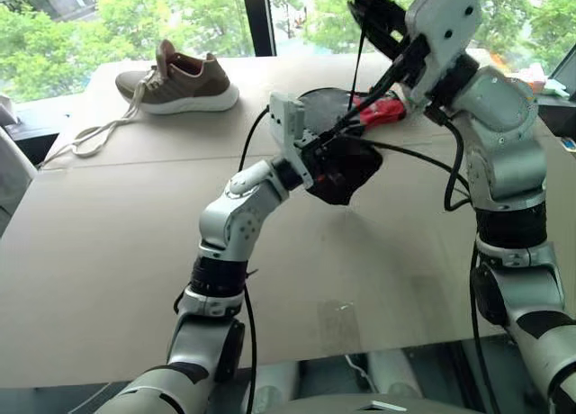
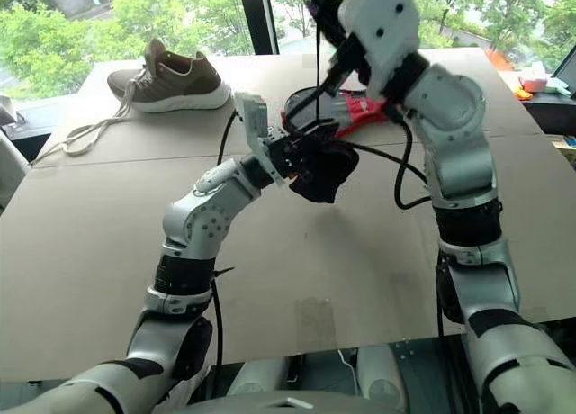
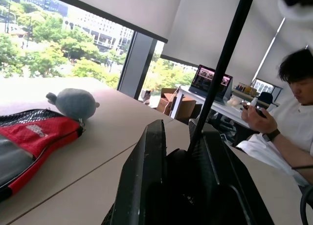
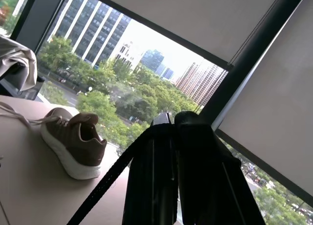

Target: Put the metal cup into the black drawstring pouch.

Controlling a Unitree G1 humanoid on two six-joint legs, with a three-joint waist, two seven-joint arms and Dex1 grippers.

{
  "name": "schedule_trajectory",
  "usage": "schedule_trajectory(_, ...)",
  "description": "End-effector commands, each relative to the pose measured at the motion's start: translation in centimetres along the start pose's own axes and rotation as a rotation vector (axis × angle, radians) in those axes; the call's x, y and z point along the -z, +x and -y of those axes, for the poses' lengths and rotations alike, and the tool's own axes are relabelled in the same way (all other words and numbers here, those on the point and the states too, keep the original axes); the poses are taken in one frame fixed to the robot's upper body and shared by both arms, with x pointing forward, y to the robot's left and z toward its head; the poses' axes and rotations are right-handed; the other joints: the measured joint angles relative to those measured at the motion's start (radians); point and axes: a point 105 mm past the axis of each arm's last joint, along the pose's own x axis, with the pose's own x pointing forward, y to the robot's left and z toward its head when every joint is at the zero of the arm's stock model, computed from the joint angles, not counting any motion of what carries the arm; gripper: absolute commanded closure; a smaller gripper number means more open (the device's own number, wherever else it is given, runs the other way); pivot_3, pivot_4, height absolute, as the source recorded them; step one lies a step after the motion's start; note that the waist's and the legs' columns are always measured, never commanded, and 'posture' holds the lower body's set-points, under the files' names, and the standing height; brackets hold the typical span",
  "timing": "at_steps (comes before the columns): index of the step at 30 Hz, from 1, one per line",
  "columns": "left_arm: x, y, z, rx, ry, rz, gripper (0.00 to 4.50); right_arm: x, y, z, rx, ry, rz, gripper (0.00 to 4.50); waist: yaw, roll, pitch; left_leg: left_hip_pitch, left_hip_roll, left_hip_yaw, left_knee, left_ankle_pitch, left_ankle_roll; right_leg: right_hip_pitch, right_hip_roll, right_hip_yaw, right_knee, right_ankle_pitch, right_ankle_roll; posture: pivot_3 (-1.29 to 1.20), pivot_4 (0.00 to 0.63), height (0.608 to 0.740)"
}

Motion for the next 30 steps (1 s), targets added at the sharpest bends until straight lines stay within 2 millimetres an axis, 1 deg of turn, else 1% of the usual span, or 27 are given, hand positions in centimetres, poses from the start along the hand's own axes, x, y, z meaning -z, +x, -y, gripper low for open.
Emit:
schedule_trajectory(1,1.4,-0.5,0.0,0.008,-0.022,-0.032,4.27,-4.2,0.3,4.2,0.204,0.205,0.158,4.5,0.0,0.0,0.0,0.0,0.0,0.0,0.0,0.0,0.0,0.0,0.0,0.0,0.0,0.0,0.0,0.0,0.15,0.736)
schedule_trajectory(4,2.4,-0.7,0.2,0.019,-0.034,-0.053,4.27,-4.9,0.5,5.6,0.269,0.409,0.198,4.5,0.002,0.0,0.0,-0.001,0.0,0.0,0.0,0.0,0.0,-0.001,-0.001,0.0,0.0,0.0,0.0,0.0,0.15,0.736)
schedule_trajectory(7,3.0,-0.8,0.5,0.031,-0.025,-0.057,4.27,-5.6,0.5,6.1,0.29,0.556,0.234,4.5,0.001,0.0,0.0,-0.003,0.0,0.0,0.0,0.0,0.0,-0.004,-0.002,0.0,0.001,0.0,0.0,0.0,0.15,0.736)
schedule_trajectory(9,3.0,-0.8,0.6,0.038,-0.017,-0.05,4.27,-5.7,0.5,6.2,0.292,0.592,0.236,4.5,0.0,0.0,0.0,-0.009,-0.001,0.001,0.0,0.0,0.0,-0.009,-0.002,0.0,0.002,0.0,0.0,0.0,0.15,0.736)
schedule_trajectory(12,2.8,-0.9,0.9,0.045,-0.003,-0.039,4.27,-5.6,0.4,6.1,0.282,0.575,0.212,4.5,0.0,0.001,0.0,-0.011,-0.001,0.0,0.0,0.0,0.0,-0.011,-0.002,0.0,0.002,0.0,0.0,0.0,0.15,0.736)
schedule_trajectory(13,2.8,-0.9,1.1,0.06,-0.007,-0.041,3.25,-5.5,0.4,5.9,0.276,0.57,0.205,4.5,0.0,0.001,0.0,-0.012,-0.001,0.001,0.0,0.0,0.0,-0.012,-0.002,0.0,0.002,0.0,0.0,0.0,0.15,0.736)
schedule_trajectory(15,2.7,-0.9,1.3,0.067,-0.017,-0.033,2.33,-5.5,0.4,5.5,0.259,0.565,0.196,4.5,0.0,0.001,-0.001,-0.013,-0.002,0.001,0.0,0.0,0.0,-0.013,-0.003,0.001,0.002,0.0,0.0,0.0,0.15,0.736)
schedule_trajectory(17,2.6,-0.9,1.6,0.079,-0.038,-0.02,1.43,-5.4,0.6,4.8,0.22,0.558,0.18,4.5,-0.001,0.001,-0.001,-0.014,-0.002,0.001,0.0,0.0,0.0,-0.014,-0.002,0.0,0.001,0.0,0.0,0.0,0.15,0.736)
schedule_trajectory(21,2.0,-1.3,1.7,0.067,-0.063,0.009,1.43,-5.2,0.6,3.8,0.17,0.539,0.151,4.5,-0.002,0.001,-0.001,-0.014,-0.002,0.001,0.0,0.0,0.0,-0.014,-0.002,0.0,0.002,0.0,0.0,0.0,0.15,0.736)
schedule_trajectory(24,1.9,-2.4,1.1,0.022,-0.045,0.011,1.43,-4.8,0.6,3.2,0.144,0.529,0.123,4.5,-0.004,0.001,-0.001,-0.013,-0.001,0.002,0.001,0.0,0.001,-0.014,-0.002,0.001,0.003,0.0,0.0,0.0,0.15,0.736)
schedule_trajectory(28,0.5,-4.3,-0.8,-0.089,-0.028,0.071,1.43,-4.3,0.4,2.6,0.116,0.526,0.092,4.5,-0.004,0.001,-0.001,-0.012,-0.001,0.002,0.001,0.0,0.001,-0.014,-0.002,0.001,0.005,0.0,0.0,0.0,0.15,0.736)
schedule_trajectory(30,-1.2,-5.9,-2.3,-0.172,-0.024,0.128,1.43,-3.9,0.2,2.5,0.108,0.528,0.072,4.5,-0.003,0.001,-0.001,-0.013,-0.001,0.002,0.001,0.0,0.001,-0.014,-0.002,0.001,0.004,0.0,0.0,0.0,0.15,0.736)
